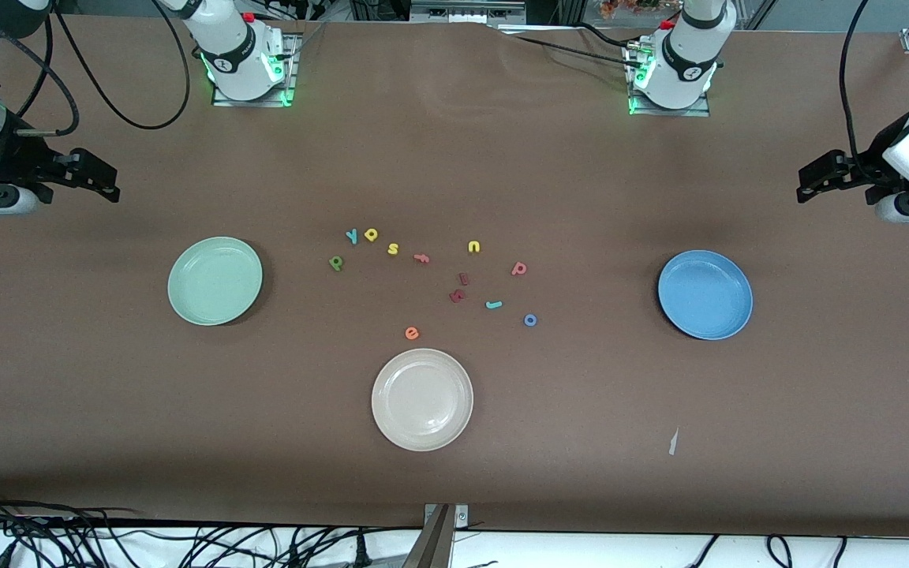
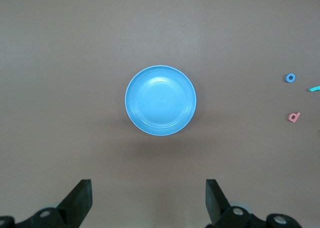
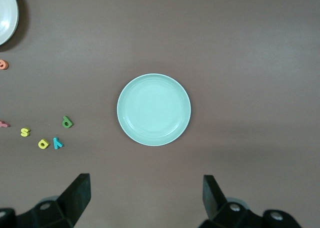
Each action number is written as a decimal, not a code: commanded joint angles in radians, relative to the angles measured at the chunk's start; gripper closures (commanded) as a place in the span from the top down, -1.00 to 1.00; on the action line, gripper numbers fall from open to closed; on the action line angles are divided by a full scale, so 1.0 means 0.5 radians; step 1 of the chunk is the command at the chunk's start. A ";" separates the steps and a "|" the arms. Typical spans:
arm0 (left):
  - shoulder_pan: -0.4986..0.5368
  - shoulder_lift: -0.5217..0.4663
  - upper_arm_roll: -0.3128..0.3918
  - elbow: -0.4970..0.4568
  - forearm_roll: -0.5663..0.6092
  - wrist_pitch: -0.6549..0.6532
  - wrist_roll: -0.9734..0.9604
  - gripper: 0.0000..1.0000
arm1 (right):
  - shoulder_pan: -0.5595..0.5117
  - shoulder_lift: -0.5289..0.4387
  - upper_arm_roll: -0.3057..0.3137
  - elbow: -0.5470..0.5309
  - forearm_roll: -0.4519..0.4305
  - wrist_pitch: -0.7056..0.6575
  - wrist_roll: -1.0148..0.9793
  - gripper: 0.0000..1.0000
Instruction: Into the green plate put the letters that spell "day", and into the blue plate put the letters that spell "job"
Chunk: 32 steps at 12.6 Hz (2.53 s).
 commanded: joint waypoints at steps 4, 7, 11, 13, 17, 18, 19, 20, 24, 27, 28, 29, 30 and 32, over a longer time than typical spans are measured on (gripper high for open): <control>0.007 -0.014 0.001 -0.012 -0.051 0.019 0.048 1.00 | -0.002 0.034 0.010 0.053 -0.025 -0.017 0.093 0.99; 0.007 -0.014 0.001 -0.012 -0.051 0.019 0.048 1.00 | -0.005 0.038 0.007 0.050 -0.025 -0.017 0.084 0.99; 0.007 -0.014 0.001 -0.012 -0.051 0.019 0.048 1.00 | -0.005 0.038 0.007 0.050 -0.025 -0.017 0.096 0.99; 0.007 -0.014 0.001 -0.012 -0.051 0.019 0.048 1.00 | -0.008 0.038 0.004 0.050 -0.025 -0.020 0.093 0.99; 0.007 -0.014 0.001 -0.012 -0.051 0.019 0.045 1.00 | -0.008 0.038 0.004 0.050 -0.025 -0.020 0.102 0.99; 0.007 -0.014 0.001 -0.012 -0.054 0.019 0.048 1.00 | -0.008 0.038 0.004 0.050 -0.025 -0.020 0.102 0.99; 0.007 -0.014 0.001 -0.012 -0.067 0.019 0.048 1.00 | -0.008 0.038 0.004 0.050 -0.025 -0.020 0.109 0.99; 0.010 -0.014 0.001 -0.012 -0.076 0.019 0.048 1.00 | -0.008 0.038 0.004 0.050 -0.025 -0.020 0.109 0.99; 0.010 -0.014 0.001 -0.012 -0.076 0.019 0.048 1.00 | -0.011 0.038 0.004 0.050 -0.025 -0.020 0.109 0.99; 0.010 -0.014 0.001 -0.012 -0.076 0.019 0.048 1.00 | -0.014 0.041 0.001 0.047 -0.025 -0.020 0.106 0.99; 0.010 -0.014 0.001 -0.012 -0.076 0.019 0.045 1.00 | -0.017 0.041 -0.002 0.047 -0.025 -0.020 0.106 0.99; 0.010 -0.014 0.001 -0.012 -0.076 0.019 0.045 1.00 | -0.017 0.041 -0.002 0.047 -0.025 -0.020 0.106 0.99; 0.010 -0.014 0.001 -0.012 -0.076 0.019 0.045 1.00 | -0.017 0.047 -0.002 0.050 -0.025 -0.020 0.106 0.99; 0.010 -0.014 0.001 -0.012 -0.076 0.019 0.048 1.00 | -0.017 0.050 -0.002 0.050 -0.022 -0.020 0.106 0.99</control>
